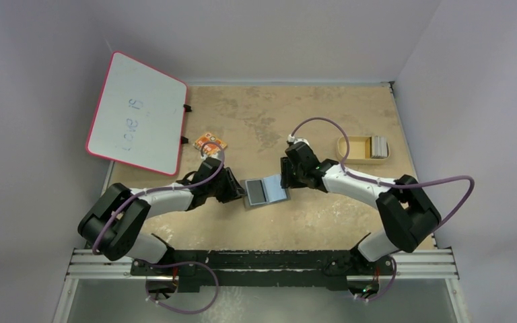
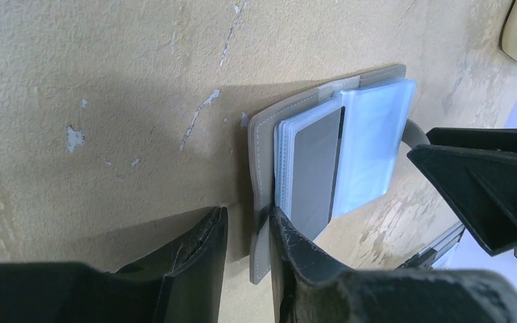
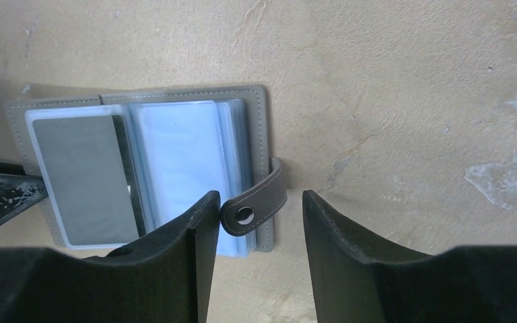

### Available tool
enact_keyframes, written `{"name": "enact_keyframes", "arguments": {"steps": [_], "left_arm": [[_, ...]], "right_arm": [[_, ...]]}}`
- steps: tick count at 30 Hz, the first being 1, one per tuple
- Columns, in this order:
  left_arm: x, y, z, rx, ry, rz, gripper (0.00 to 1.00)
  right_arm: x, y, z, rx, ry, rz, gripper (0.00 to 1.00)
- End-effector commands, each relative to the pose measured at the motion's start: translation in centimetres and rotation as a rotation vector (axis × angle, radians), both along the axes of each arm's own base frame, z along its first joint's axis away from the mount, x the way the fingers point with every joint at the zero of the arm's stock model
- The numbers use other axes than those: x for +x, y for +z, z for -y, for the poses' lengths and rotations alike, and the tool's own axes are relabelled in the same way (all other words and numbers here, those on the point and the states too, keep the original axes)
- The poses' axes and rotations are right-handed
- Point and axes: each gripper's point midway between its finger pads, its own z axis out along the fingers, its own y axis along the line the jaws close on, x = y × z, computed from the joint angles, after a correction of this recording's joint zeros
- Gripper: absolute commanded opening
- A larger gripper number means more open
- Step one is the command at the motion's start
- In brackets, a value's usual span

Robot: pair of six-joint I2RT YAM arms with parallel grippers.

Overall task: Put the credit cards into the card holder
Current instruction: Close the card holder at the center of the board.

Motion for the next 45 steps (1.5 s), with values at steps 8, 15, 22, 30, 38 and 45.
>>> {"name": "enact_keyframes", "arguments": {"steps": [8,15,22,30,38,45], "left_arm": [[0.6,3.3,2.4,-0.136,-0.037,0.041,0.26],[0.7,3.3,2.4,-0.130,-0.038,0.048,0.11],[0.6,3.3,2.8,-0.152,-0.051,0.044,0.10],[0.7,7.2,4.4,-0.282,-0.088,0.113,0.23],[0.4,9.5,6.0,-0.406,-0.147,0.170,0.26],[1.2,8.3,6.6,-0.376,-0.171,0.175,0.27]], "right_arm": [[1.7,0.9,-0.2,-0.036,0.007,0.054,0.32],[2.0,2.3,-0.4,-0.010,0.003,0.088,0.02],[1.5,4.5,-3.3,0.144,0.113,0.119,0.00],[0.2,4.4,-5.3,0.288,0.155,0.090,0.00],[-0.6,3.7,-5.3,0.302,0.164,0.068,0.00],[-1.2,2.8,-5.9,0.342,0.178,0.039,0.00]]}}
